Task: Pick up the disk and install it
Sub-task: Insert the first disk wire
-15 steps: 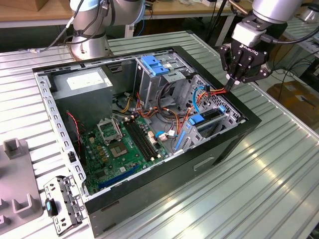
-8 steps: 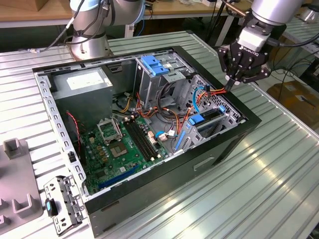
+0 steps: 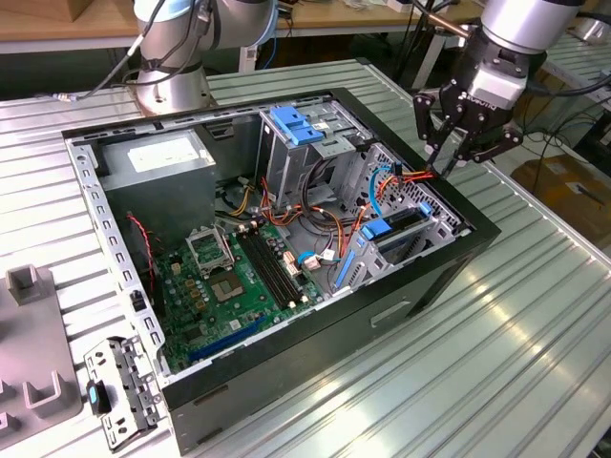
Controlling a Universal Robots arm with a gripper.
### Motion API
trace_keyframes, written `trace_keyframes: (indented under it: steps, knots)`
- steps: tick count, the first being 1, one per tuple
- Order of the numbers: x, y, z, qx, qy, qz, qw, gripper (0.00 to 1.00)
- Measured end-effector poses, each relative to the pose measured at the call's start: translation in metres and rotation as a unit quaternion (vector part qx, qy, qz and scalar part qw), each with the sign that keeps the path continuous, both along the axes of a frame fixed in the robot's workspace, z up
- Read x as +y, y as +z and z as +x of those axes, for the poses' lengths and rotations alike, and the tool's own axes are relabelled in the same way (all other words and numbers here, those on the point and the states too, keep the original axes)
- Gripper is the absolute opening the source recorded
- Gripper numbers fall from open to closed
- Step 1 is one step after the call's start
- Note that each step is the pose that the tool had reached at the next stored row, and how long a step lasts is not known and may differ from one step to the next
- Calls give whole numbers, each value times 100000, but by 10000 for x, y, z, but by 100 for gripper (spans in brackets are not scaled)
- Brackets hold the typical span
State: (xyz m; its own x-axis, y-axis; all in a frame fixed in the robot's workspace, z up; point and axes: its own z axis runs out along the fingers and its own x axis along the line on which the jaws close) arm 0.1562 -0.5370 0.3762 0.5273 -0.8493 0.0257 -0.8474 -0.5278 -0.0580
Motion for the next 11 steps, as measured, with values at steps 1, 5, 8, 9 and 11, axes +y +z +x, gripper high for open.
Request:
trace_keyframes:
  steps: [1, 5, 8, 9, 11]
  knots:
    - [0, -6, 7, -1, 849, 3, 99996, 31]
    - [0, -25, 41, 0, 3889, -1, 99924, 31]
    - [0, -39, 44, 0, 7807, -2, 99695, 31]
    - [0, -43, 44, 0, 8731, -2, 99618, 31]
    - [0, -56, 45, -1, 11002, 7, 99393, 31]
